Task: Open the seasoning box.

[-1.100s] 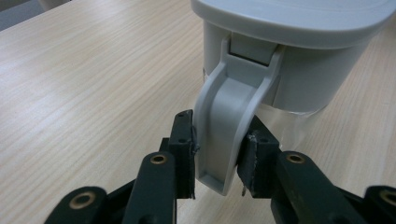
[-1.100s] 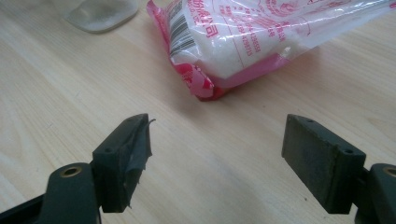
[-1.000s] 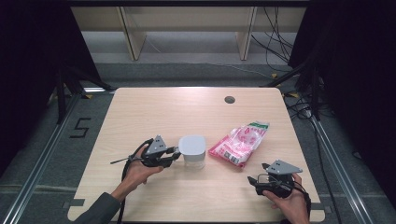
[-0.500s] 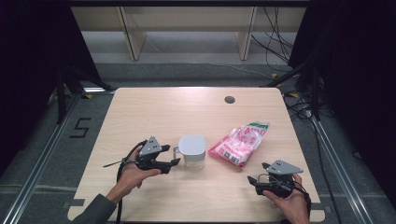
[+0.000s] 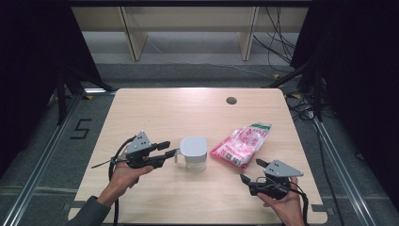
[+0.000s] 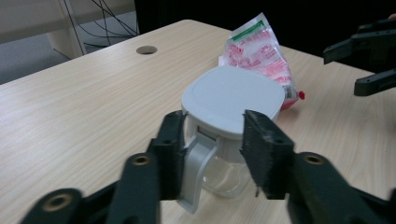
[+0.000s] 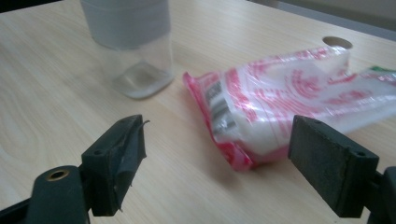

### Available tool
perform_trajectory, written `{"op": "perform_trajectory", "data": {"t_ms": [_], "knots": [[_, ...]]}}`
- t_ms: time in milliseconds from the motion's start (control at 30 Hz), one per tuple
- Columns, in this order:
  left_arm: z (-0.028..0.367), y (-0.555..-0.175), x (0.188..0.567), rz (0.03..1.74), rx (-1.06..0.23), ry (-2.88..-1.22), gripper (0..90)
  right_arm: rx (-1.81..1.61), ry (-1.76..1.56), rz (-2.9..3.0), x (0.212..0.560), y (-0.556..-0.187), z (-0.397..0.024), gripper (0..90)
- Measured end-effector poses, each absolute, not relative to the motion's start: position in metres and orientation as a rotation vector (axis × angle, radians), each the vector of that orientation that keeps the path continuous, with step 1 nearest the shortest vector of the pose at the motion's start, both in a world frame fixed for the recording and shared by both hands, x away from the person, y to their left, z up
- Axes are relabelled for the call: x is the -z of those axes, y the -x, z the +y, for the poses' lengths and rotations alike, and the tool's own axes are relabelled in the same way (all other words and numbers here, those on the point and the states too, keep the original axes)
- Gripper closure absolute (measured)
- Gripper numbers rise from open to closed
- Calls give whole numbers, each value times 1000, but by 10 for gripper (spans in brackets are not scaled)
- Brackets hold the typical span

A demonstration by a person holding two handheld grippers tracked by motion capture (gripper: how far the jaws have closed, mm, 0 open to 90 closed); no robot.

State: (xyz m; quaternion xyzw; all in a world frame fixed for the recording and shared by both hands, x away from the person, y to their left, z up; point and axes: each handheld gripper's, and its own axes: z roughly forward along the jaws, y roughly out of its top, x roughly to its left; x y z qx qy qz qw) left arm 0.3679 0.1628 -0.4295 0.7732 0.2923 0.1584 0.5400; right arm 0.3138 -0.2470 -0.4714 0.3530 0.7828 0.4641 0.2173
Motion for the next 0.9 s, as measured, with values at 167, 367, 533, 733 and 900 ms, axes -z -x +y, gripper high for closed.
{"op": "perform_trajectory", "data": {"t_ms": [167, 367, 533, 733, 900], "knots": [[150, -376, 429, 694, -431, -1853, 842, -1335, -871, 2209, 463, -324, -222, 284], [132, -382, 432, 683, -409, -1879, 884, -1319, -825, 2229, 464, -341, -203, 344], [128, -387, 437, 677, -407, -1886, 883, -1336, -837, 2209, 465, -349, -196, 370], [130, -387, 437, 679, -414, -1896, 883, -1357, -815, 2249, 464, -351, -193, 448], [131, -387, 437, 670, -419, -1900, 882, -1358, -807, 2241, 464, -353, -189, 504]]}}
